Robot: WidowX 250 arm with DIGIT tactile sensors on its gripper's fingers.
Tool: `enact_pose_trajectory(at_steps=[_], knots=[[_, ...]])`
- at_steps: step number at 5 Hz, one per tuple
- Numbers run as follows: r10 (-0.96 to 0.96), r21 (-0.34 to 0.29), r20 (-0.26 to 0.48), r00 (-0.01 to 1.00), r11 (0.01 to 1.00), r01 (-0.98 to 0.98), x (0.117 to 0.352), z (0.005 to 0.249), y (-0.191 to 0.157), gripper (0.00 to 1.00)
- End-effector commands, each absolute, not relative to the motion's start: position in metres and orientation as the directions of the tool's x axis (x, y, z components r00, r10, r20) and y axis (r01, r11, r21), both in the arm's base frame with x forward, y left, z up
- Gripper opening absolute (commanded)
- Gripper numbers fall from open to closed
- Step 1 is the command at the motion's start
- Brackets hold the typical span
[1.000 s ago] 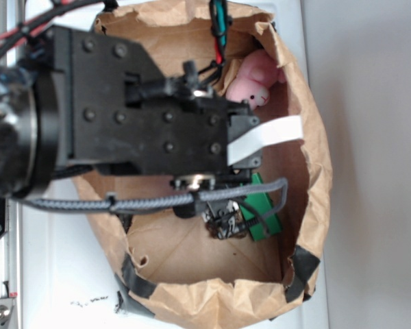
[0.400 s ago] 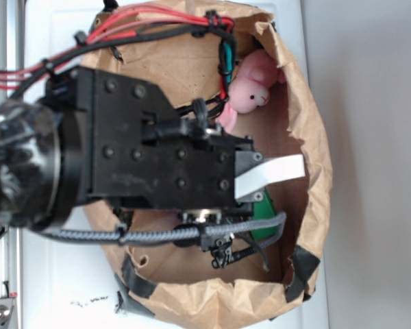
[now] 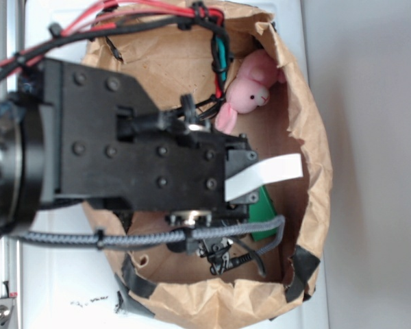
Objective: Grab the rock.
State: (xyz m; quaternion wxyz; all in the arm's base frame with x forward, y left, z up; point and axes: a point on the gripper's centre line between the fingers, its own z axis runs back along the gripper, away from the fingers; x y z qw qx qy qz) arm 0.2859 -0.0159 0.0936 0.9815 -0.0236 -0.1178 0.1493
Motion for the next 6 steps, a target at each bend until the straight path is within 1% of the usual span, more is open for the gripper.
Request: enact_pose_trajectory(at_steps=[1,3,4,5,6], knots=[[0.3,-0.095,0.291,0.909,0.954,-0.284,0.306,0.11,-0.033,1.0],[0.304,-0.079,0.292,0.907,0.952,-0.294,0.319,0.094,-0.046,1.0],[0.306,-0.055,0.29,0.907,0.951,-0.303,0.327,0.081,-0.048,1.0],[0.29,-0.043,0.293,0.911,0.956,-0.291,0.327,0.071,-0.052,1.0],[0.274,-0.03,0.289,0.917,0.96,-0.277,0.313,0.063,-0.06,1.0]])
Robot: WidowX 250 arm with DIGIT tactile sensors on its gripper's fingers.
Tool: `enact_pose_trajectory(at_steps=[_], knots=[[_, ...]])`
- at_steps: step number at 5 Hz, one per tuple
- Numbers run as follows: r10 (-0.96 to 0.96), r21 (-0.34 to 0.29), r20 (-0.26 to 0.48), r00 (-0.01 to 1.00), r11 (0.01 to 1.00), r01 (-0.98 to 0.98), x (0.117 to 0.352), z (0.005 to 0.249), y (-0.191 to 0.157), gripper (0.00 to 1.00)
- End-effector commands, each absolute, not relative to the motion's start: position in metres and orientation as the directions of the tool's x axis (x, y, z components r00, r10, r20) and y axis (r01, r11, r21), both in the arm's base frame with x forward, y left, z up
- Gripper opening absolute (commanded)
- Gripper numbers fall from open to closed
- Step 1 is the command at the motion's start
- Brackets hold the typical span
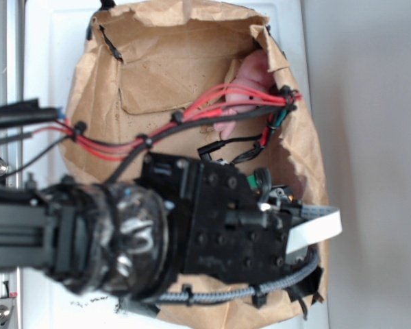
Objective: Grab the rock.
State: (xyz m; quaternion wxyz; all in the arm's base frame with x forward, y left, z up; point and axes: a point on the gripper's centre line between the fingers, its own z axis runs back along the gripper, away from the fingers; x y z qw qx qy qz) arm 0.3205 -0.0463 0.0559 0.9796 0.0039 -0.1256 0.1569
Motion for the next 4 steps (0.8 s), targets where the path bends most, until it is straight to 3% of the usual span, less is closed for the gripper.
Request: enact_pose_trajectory(at_steps=[1,2,4], knots=[[0.273,-0.028,0.287,0.918,0.961,-0.277,0.296,0.058,-0.07,1.0],[0.263,-0.02,0.282,0.923,0.963,-0.268,0.288,0.054,-0.077,1.0],[0.275,-0.009,0.278,0.921,0.959,-0.283,0.298,0.055,-0.074,1.0]])
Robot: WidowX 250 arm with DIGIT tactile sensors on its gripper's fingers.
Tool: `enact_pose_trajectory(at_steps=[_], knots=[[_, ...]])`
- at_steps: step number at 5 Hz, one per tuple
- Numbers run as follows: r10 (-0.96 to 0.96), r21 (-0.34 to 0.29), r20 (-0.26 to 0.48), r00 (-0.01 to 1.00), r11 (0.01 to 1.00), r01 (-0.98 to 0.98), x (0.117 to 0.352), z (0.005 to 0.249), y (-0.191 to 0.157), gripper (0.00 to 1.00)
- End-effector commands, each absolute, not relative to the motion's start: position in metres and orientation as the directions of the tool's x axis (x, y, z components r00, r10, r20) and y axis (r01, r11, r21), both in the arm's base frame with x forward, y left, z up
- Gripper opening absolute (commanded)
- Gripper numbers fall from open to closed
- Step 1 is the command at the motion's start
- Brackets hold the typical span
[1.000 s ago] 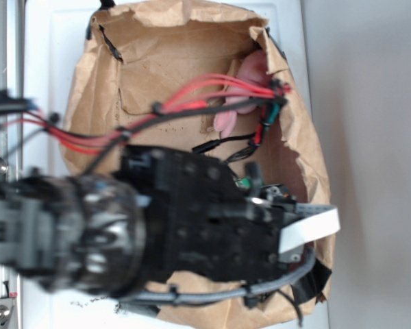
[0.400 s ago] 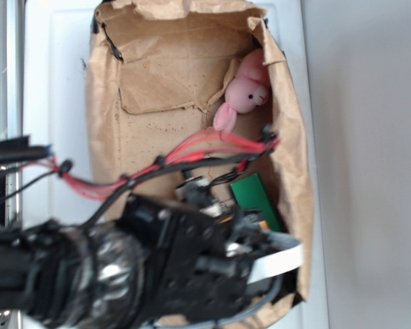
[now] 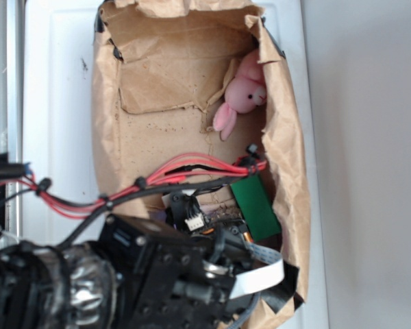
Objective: Grab the rock.
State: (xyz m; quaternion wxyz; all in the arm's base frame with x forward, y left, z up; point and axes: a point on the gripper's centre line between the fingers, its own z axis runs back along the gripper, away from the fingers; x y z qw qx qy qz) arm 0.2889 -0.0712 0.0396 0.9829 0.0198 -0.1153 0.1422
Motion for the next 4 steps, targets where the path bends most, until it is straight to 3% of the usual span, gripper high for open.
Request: enact_pose_trajectory(at_steps=[1,4], knots=[[0.275,-0.011,0.276,0.921,0.959,-0.283,0.2967,0.0538,-0.0751,1.0],[0.279,0.01,0.265,0.923,0.957,-0.292,0.2965,0.054,-0.0735,1.0]])
